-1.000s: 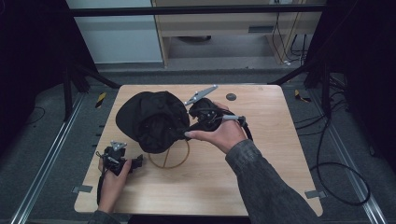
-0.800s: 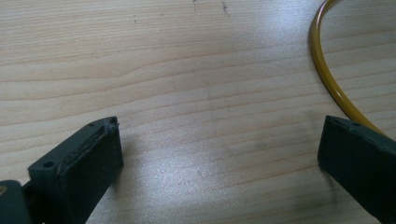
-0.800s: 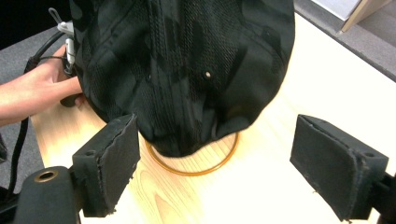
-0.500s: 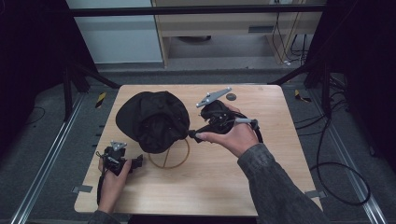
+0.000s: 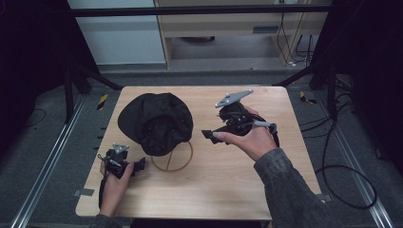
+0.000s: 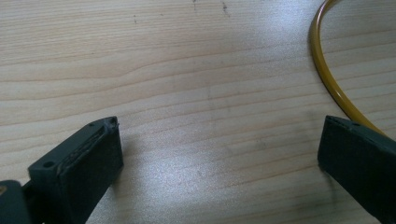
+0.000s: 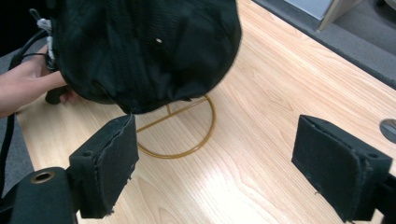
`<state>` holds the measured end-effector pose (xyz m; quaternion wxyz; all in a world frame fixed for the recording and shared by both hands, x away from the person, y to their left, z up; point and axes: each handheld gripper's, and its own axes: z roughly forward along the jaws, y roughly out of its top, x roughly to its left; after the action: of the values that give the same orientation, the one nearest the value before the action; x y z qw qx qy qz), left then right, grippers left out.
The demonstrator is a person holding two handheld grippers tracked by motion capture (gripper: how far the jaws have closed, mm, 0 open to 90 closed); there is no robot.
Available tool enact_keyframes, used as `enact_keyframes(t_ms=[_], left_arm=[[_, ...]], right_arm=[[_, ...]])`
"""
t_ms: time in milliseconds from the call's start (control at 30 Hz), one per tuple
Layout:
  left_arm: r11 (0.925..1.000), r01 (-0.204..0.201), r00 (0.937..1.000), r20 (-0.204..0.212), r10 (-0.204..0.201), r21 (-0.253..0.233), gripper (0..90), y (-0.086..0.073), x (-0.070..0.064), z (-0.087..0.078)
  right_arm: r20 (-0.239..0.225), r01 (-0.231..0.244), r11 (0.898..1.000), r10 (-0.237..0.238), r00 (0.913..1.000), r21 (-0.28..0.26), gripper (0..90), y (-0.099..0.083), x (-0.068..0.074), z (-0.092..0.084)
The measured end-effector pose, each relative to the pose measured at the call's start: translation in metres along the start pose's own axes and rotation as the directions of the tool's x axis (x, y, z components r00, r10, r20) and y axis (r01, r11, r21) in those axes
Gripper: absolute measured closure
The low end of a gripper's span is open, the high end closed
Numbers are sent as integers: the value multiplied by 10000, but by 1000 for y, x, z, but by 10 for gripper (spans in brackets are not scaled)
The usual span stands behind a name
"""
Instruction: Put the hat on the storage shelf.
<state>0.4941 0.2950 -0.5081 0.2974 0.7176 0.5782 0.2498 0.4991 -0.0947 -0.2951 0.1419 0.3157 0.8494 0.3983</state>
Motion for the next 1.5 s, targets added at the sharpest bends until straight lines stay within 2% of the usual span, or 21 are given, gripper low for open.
enact_keyframes(t_ms=[467, 733, 900, 1067, 1267, 1500], left_arm=[[10000, -32, 10000, 0, 32, 26, 0, 0, 0, 0], [10000, -34, 10000, 0, 34, 30, 0, 0, 0, 0], [10000, -36, 10000, 0, 36, 29, 0, 0, 0, 0], [10000, -38, 10000, 1, 38, 30, 0, 0, 0, 0], [10000, -36, 10000, 0, 36, 28, 0, 0, 0, 0], [10000, -35, 10000, 0, 35, 28, 0, 0, 0, 0]], right_arm=[[437, -749, 9968, 761, 9961, -280, 115, -32, -22, -13], [668, -998, 9947, 1012, 9926, -253, 114, -51, -31, -17], [849, -1264, 9918, 1277, 9882, -212, 116, -70, -39, -17], [931, -1422, 9895, 1440, 9852, -260, 129, -84, -43, -15], [1121, -1799, 9836, 1804, 9772, -147, 151, -103, -47, -9], [1376, -2116, 9773, 2089, 9682, 55, 156, -129, -53, 6]])
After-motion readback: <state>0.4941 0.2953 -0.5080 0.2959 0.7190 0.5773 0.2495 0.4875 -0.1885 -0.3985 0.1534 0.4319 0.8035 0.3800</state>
